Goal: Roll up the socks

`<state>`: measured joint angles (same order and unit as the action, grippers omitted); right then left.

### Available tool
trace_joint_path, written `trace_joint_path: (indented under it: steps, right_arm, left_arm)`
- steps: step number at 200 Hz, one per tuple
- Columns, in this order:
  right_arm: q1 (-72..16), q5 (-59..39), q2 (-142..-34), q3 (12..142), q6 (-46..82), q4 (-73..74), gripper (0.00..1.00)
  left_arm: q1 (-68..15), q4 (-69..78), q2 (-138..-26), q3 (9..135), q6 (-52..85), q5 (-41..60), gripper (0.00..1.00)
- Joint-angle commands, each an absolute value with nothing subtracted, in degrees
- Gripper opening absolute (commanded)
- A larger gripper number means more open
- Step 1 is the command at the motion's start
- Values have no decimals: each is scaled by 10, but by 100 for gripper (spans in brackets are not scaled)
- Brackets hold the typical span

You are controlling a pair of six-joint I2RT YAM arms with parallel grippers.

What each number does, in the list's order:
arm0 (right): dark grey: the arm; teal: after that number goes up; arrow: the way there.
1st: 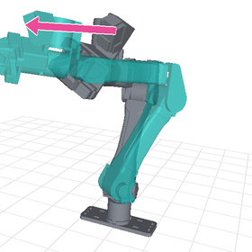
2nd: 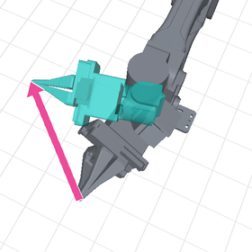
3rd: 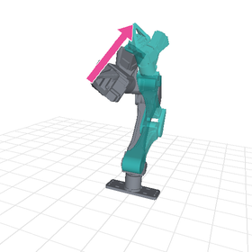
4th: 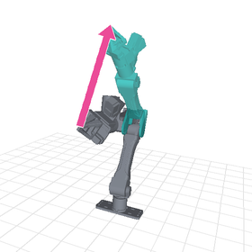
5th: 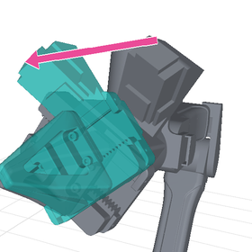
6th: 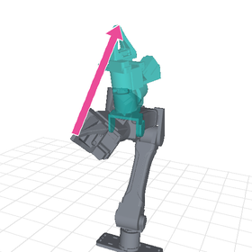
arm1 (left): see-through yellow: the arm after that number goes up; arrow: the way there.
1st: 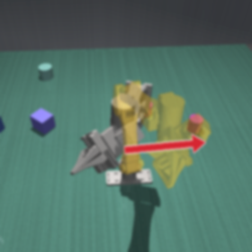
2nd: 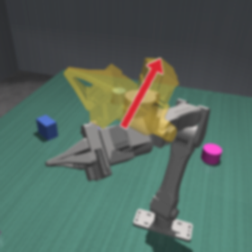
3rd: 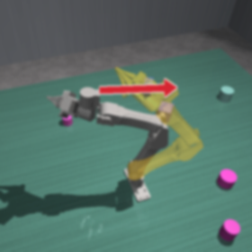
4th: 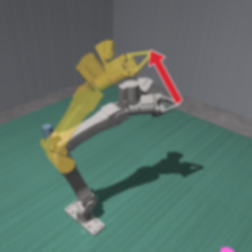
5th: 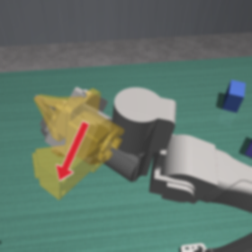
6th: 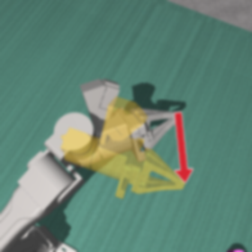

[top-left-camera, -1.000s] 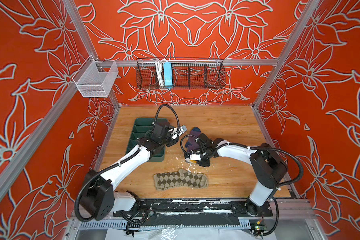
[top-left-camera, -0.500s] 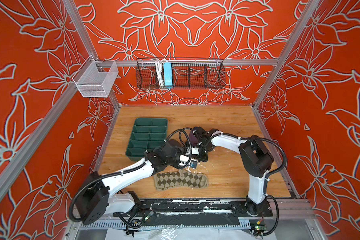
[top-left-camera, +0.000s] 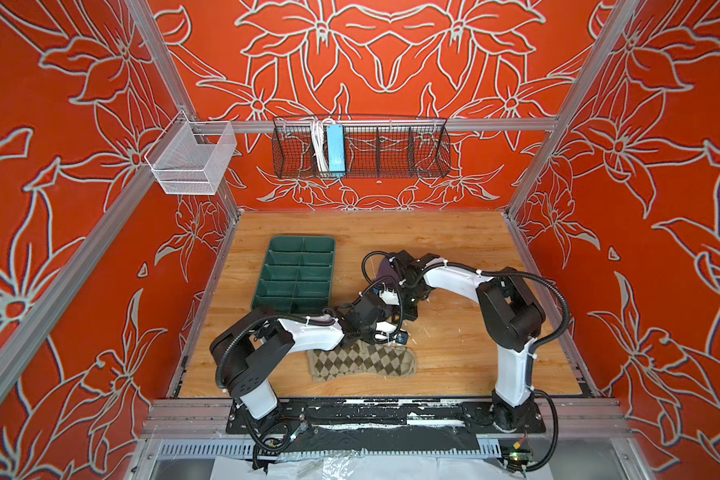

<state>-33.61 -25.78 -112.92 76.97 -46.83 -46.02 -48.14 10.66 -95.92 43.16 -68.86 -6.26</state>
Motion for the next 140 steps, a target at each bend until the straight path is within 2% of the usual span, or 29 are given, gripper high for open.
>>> trace_joint_path:
  steps: [1, 45, 70, 82, 104, 126, 140]
  right_arm:
    - [-333, -268, -1152, 772, -494, -500, 0]
    - [-323, -285, -1139, 763, -491, -496, 1]
    - [-312, -294, -1118, 749, -477, -476, 1]
    - [-306, -286, -1102, 736, -459, -451, 2]
    - [-301, -214, -1036, 675, -405, -352, 20]
    - [-294, -177, -953, 605, -369, -264, 31]
    - [-285, -139, -905, 570, -338, -217, 34]
  left_arm:
    - [-480, 149, -997, 436, -680, -108, 45]
    - [-480, 173, -1027, 432, -672, -125, 23]
    - [-478, 167, -1025, 431, -668, -127, 6]
    - [-476, 152, -1019, 432, -666, -125, 2]
    - [-467, 112, -997, 430, -660, -105, 0]
    - [-450, 38, -970, 440, -649, -53, 0]
    - [-437, -15, -961, 455, -646, -19, 0]
